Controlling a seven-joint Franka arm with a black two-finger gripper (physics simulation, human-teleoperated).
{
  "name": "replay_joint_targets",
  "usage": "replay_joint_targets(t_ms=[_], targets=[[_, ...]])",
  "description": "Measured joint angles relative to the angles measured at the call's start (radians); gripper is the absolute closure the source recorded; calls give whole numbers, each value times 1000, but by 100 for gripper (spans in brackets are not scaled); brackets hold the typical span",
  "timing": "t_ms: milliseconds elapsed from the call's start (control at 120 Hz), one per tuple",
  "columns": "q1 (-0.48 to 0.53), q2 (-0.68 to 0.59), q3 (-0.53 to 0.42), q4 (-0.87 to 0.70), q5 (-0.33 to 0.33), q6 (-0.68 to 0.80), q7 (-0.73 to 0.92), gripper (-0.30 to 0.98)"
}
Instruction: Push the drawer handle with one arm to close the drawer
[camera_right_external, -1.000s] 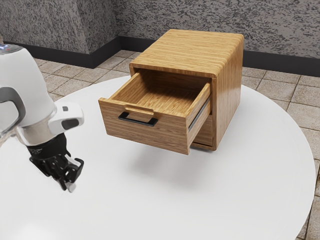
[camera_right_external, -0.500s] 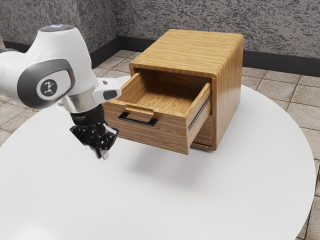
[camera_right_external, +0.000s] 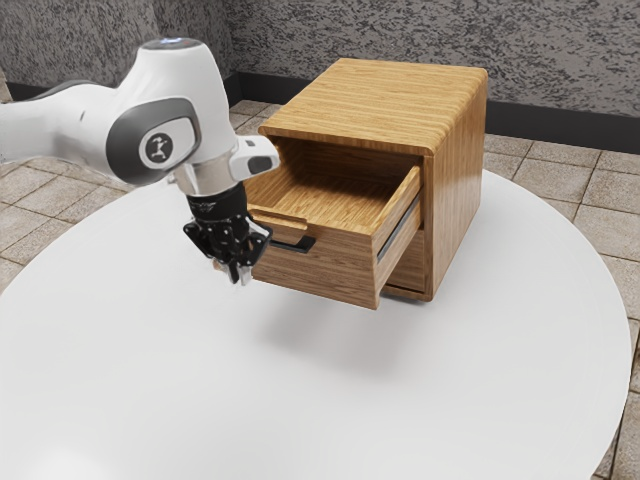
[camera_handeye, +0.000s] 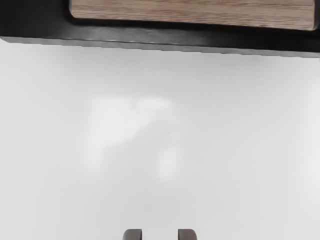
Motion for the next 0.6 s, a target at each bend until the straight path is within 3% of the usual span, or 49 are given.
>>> replay_joint_targets(t_ms=[600], targets=[[-10,330,11,351,148,61,-8,69]])
